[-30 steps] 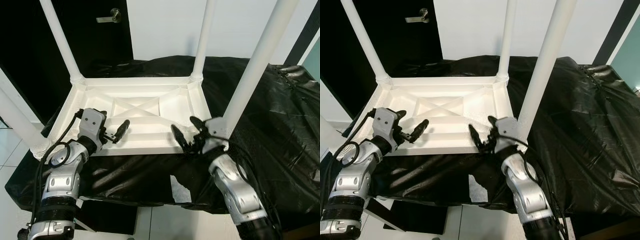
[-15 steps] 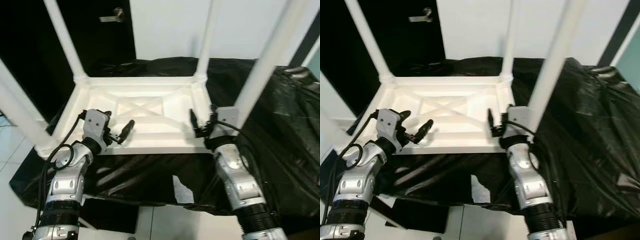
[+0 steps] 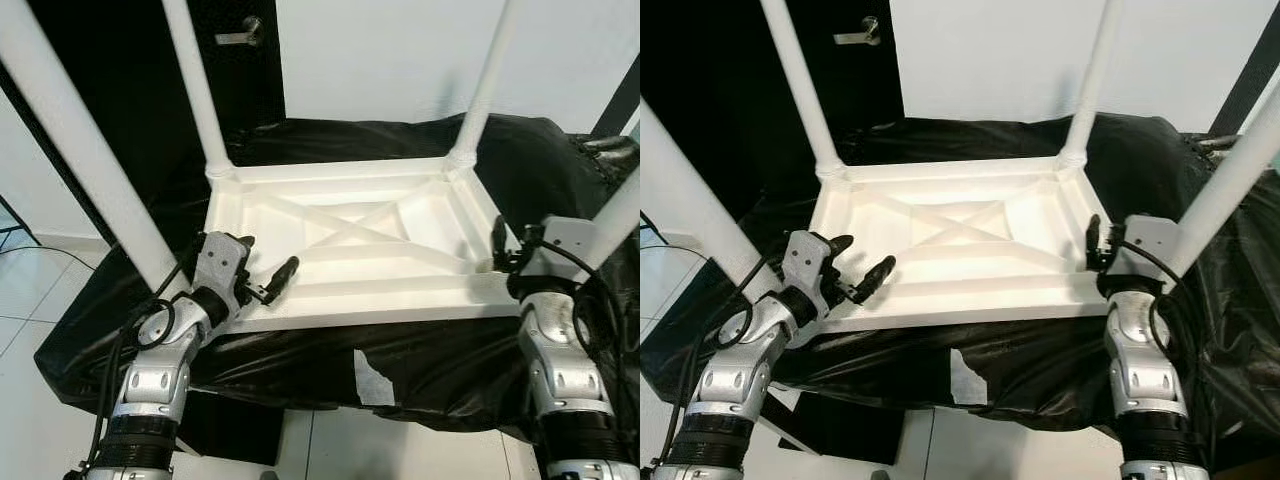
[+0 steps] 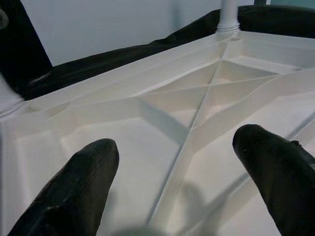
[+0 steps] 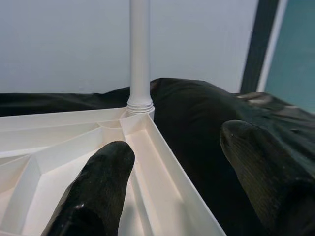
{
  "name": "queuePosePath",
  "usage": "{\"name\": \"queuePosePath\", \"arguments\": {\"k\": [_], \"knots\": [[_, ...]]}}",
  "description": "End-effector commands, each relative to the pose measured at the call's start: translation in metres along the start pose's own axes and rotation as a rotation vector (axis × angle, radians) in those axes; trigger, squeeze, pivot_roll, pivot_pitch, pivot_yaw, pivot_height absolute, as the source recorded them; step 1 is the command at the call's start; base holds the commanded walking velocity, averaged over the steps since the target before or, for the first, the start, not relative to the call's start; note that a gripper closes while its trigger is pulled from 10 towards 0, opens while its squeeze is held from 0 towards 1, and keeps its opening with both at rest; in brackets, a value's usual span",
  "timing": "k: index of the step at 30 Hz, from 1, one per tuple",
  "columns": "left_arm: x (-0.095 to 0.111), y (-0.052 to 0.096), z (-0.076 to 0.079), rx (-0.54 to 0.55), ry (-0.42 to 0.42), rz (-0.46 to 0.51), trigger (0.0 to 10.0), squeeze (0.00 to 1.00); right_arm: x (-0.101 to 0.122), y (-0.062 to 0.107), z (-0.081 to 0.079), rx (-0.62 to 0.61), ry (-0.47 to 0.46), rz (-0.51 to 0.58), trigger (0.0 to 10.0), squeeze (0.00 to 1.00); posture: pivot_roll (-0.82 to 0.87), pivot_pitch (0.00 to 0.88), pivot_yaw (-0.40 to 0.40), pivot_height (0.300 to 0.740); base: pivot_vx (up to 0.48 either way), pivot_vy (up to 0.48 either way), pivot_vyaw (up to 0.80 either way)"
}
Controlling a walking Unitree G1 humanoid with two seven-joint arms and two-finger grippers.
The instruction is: Building children table
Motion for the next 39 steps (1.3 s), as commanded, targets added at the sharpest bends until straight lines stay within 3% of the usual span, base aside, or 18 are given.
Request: {"name": "queuePosePath", "arguments": {"k": [1,4,10,12,13,14,18,20,22,24,30,32,33,34,39], "knots": [[-0.002,0.001,0.000,-0.003,-0.006,-0.011,10.0,0.00,0.002,0.001,0.040,-0.140,0.030,0.010,10.0,0.00,-0.03,0.000,0.019,0.740,0.000,0.000,0.00],[0.003,-0.008,0.010,-0.057,-0.017,0.009,10.0,0.00,0.004,-0.001,0.046,-0.150,0.037,0.022,10.0,0.00,-0.04,0.000,0.037,0.740,0.000,0.000,0.00],[0.010,-0.011,0.020,-0.106,-0.004,0.033,10.0,0.00,-0.003,0.000,0.010,-0.032,-0.050,-0.018,10.0,0.00,-0.06,0.000,0.052,0.740,0.000,0.000,0.00],[0.011,-0.006,0.026,-0.137,0.015,0.032,10.0,0.00,-0.009,0.004,-0.012,0.040,-0.096,-0.054,10.0,0.00,-0.06,0.000,0.052,0.740,0.000,0.000,0.00],[0.011,-0.006,0.026,-0.137,0.015,0.032,10.0,0.00,-0.009,0.004,-0.012,0.040,-0.096,-0.054,10.0,0.00,-0.06,0.000,0.052,0.740,0.000,0.000,0.00],[0.015,0.003,0.035,-0.194,0.036,0.049,10.0,0.00,-0.014,0.009,-0.032,0.101,-0.126,-0.082,10.0,0.00,-0.06,0.000,0.049,0.740,0.000,0.000,0.00],[0.022,0.023,0.044,-0.275,0.085,0.073,10.0,0.00,-0.021,0.015,-0.060,0.186,-0.154,-0.118,10.0,0.00,-0.04,0.000,0.033,0.740,0.000,0.000,0.00],[0.023,0.026,0.045,-0.283,0.081,0.075,10.0,0.00,-0.023,0.016,-0.064,0.200,-0.161,-0.125,10.0,0.00,-0.04,0.000,0.033,0.740,0.000,0.000,0.00],[0.020,0.034,0.042,-0.276,0.070,0.055,10.0,0.00,-0.024,0.017,-0.070,0.232,-0.158,-0.131,10.0,0.00,-0.03,0.000,0.024,0.740,0.000,0.000,0.00],[0.013,0.058,0.027,-0.235,0.057,-0.023,10.0,0.00,-0.026,0.014,-0.080,0.283,-0.150,-0.149,10.0,0.00,0.01,0.000,-0.004,0.740,0.000,0.000,0.00],[0.013,0.076,0.025,-0.244,0.043,-0.059,10.0,0.00,-0.027,0.009,-0.083,0.306,-0.143,-0.157,10.0,0.00,0.04,0.000,-0.028,0.740,0.000,0.000,0.00],[0.012,0.081,0.020,-0.204,0.040,-0.074,10.0,0.00,-0.027,0.005,-0.084,0.317,-0.138,-0.159,10.0,0.00,0.06,0.000,-0.045,0.740,0.000,0.000,0.00],[0.013,0.087,0.002,-0.070,0.041,-0.085,10.0,0.00,-0.026,0.000,-0.088,0.338,-0.128,-0.160,10.0,0.00,0.08,0.000,-0.059,0.740,0.000,0.000,0.00],[0.013,0.090,-0.005,-0.021,0.042,-0.084,10.0,0.00,-0.026,-0.001,-0.089,0.343,-0.128,-0.161,10.0,0.00,0.09,0.000,-0.069,0.740,0.000,0.000,0.00],[0.015,0.099,-0.012,0.041,0.031,-0.098,10.0,0.00,-0.026,-0.002,-0.096,0.368,-0.133,-0.161,10.0,0.00,0.10,0.000,-0.086,0.740,0.000,0.000,0.00]]}}
Point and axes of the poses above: a point about 5 cm out from each wrist's last joint towards the gripper, its own y axis pointing back from the gripper into the wrist, its own x axis along the axis of the wrist's last joint, z = x × y, the point moved 4 cm from there along -y, pointing out of the wrist towards the gripper, and after that the axes turned 13 degrees about -y, right-handed, at the moved point
